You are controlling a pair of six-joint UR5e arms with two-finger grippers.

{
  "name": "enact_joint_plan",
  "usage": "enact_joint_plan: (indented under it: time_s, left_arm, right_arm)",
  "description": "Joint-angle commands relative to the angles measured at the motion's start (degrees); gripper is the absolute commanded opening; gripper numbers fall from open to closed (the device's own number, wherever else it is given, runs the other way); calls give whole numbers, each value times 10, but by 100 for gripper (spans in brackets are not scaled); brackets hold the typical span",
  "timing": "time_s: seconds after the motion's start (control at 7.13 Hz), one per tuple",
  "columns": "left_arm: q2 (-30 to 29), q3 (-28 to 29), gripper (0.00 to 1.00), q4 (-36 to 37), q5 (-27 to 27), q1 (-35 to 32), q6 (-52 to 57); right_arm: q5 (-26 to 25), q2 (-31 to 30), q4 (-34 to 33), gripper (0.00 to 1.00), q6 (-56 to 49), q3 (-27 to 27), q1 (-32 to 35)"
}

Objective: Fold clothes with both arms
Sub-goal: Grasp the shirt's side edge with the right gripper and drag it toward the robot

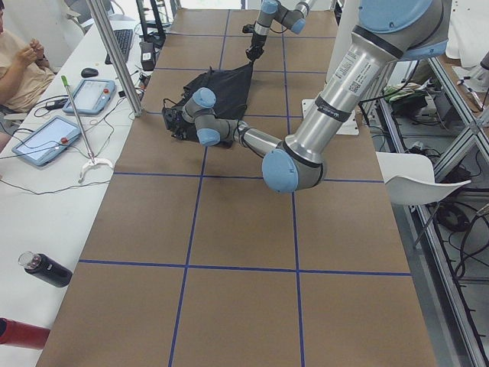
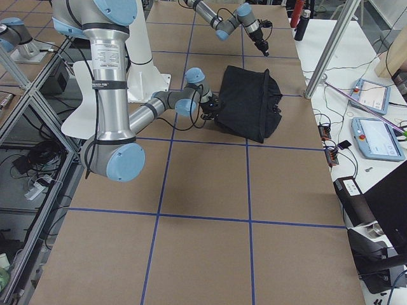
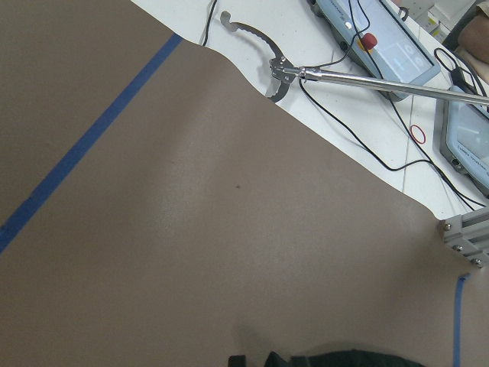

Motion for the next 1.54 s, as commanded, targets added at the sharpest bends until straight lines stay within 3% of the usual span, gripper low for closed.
enact_joint_plan:
  time_s: [0.0,0.28,0.42,0.56,0.84,1.12,1.26,1.4]
  left_arm:
    - [1,-43,32,5,-48,0,-6]
    - [8,-80,32,6,-71,0,-27]
    - [9,-86,32,6,-100,0,-29]
    - [9,-89,32,6,-103,0,-32]
    - [47,-142,35,11,-136,0,-32]
    - [80,-224,40,83,-132,40,-51]
    - [92,-260,46,133,-101,79,-52]
    - [106,-276,46,201,-6,149,-52]
  right_arm:
    - [116,-26,0,0,2,45,-78]
    - [140,-48,-1,0,5,81,-184]
    - [141,-49,-1,21,6,94,-221]
    - [141,-50,-1,95,14,97,-241]
    - [141,-50,-1,100,14,99,-225]
    - [141,-40,-1,100,12,100,-121]
    - [142,-3,-2,100,8,77,-57]
    - [143,46,-4,100,8,36,-11]
